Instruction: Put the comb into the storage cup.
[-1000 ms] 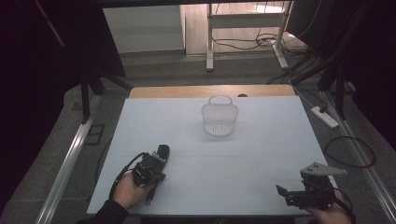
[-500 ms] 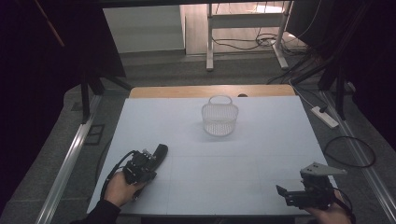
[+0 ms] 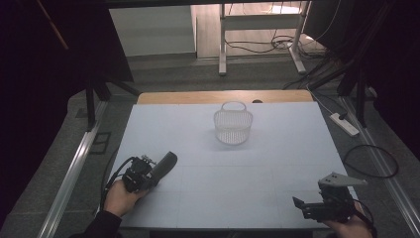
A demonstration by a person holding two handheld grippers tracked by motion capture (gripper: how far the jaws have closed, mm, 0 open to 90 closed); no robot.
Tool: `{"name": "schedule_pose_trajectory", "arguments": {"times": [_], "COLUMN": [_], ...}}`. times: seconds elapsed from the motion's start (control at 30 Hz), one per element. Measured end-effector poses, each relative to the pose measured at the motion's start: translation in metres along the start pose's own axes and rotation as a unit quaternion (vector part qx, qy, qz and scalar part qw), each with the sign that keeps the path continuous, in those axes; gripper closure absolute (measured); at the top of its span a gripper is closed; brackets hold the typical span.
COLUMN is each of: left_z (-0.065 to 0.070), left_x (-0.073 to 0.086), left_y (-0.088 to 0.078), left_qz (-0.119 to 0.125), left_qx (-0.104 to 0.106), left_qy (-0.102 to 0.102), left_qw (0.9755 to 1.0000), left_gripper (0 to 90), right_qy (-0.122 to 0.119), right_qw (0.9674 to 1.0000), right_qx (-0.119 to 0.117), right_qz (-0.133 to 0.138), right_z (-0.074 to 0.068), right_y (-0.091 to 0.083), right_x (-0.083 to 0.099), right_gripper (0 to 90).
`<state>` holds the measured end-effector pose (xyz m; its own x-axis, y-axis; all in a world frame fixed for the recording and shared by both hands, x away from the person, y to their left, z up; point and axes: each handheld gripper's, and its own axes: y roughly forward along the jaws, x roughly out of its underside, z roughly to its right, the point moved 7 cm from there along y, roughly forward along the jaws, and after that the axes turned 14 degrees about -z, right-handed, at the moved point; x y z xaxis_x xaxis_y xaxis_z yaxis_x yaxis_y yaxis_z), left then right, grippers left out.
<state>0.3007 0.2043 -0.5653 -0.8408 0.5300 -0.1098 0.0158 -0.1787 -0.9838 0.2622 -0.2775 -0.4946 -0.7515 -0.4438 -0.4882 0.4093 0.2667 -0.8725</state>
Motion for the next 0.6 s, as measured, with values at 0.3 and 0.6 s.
{"name": "schedule_pose_trajectory", "arguments": {"times": [0.3, 0.6], "left_z": [0.009, 0.004], "left_x": [-0.005, -0.005], "left_y": [-0.017, -0.023], "left_qz": [0.045, 0.058], "left_qx": [0.013, 0.000], "left_qy": [-0.004, -0.007], "left_qw": [0.9989, 0.9983], "left_gripper": [79.2, 60.9], "right_qy": [0.000, 0.000], "right_qw": [1.0000, 1.0000], "right_qx": [-0.001, -0.002], "right_qz": [-0.002, -0.002], "right_z": [0.000, 0.000], "right_y": [0.000, 0.000], "right_x": [0.000, 0.000], "right_gripper": [2.7, 2.7]}}
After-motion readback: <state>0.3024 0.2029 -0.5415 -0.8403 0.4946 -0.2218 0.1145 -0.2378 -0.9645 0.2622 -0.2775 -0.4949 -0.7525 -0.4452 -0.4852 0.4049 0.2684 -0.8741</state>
